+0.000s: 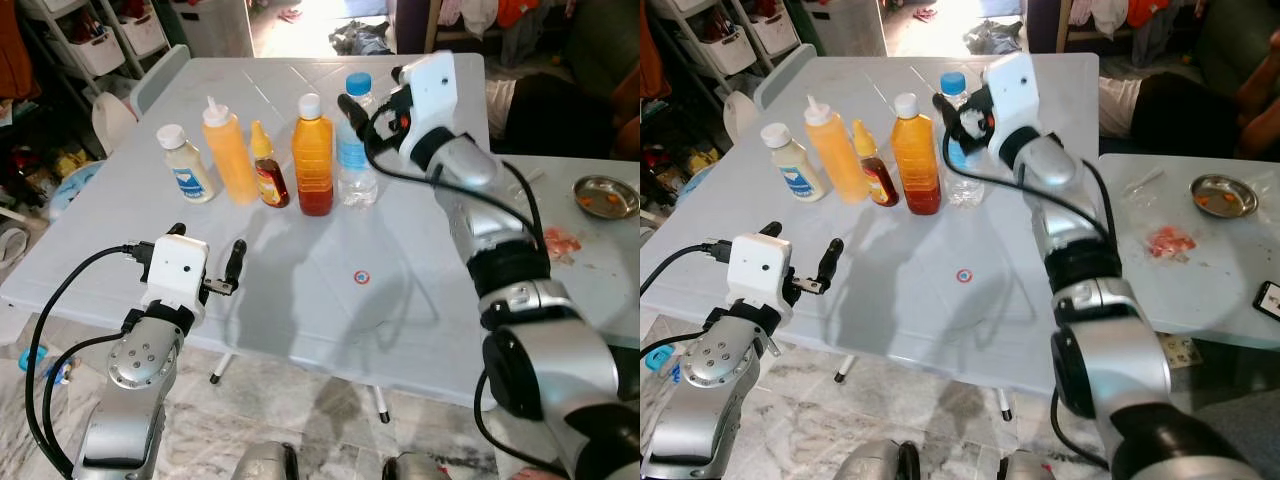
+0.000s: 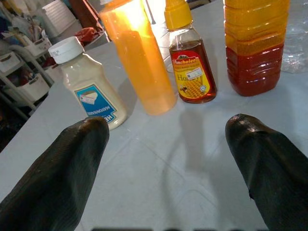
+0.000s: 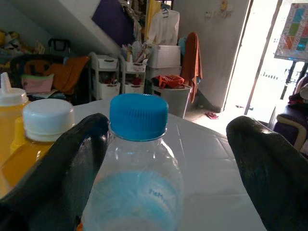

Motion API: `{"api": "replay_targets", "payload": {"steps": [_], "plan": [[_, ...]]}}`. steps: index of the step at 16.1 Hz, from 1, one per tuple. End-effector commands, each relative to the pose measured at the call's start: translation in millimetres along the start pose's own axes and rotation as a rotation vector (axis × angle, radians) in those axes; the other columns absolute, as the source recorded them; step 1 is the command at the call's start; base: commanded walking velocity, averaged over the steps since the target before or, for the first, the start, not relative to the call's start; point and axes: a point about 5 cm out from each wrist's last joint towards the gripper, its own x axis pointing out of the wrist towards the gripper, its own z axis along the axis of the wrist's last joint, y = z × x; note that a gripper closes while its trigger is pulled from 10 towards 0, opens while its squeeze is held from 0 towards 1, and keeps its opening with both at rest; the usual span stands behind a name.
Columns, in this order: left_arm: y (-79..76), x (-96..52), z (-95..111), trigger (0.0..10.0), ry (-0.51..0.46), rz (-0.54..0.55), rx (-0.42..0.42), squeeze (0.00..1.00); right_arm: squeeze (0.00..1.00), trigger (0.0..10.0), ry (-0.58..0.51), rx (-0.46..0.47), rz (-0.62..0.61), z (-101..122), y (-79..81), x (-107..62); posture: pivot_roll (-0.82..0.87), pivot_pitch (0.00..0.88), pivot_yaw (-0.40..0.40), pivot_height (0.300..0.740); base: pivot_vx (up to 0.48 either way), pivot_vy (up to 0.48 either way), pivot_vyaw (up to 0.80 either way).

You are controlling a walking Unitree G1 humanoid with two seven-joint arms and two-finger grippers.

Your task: Restocking fridge

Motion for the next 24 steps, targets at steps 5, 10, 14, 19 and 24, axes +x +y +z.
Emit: {"api": "replay_targets", "payload": {"steps": [5,10,14,19,24], "plan": [[5.1,-5.9,1.1,10.0,0.015,0.008,0.018,0.0,0.0,10.0,0.001,0.03,0.095,5.6,12.3,15.3,0.13,0.11,0.115,0.74,0.0,0.0,0.0],[5.4,-6.3,0.3,10.0,0.025,0.015,0.011,0.0,0.0,1.0,0.014,0.002,0.141,6.7,15.8,20.0,0.13,0.112,0.108,0.74,0.0,0.0,0.0],[2.8,-4.9,0.0,10.0,0.026,0.016,0.003,0.0,0.0,1.4,0.006,-0.062,0.162,9.0,14.7,20.1,0.12,0.111,0.1,0.74,0.0,0.0,0.0],[-0.4,-3.2,-1.3,10.0,0.029,0.019,-0.008,0.0,0.0,10.0,0.02,-0.105,0.149,3.9,12.3,17.4,0.12,0.106,0.09,0.74,0.0,0.0,0.0],[-4.2,0.0,-2.6,10.0,0.025,0.023,-0.018,0.0,0.0,10.0,0.004,-0.058,0.067,-4.9,7.3,7.4,0.09,0.086,0.077,0.74,0.0,0.0,0.0]]}}
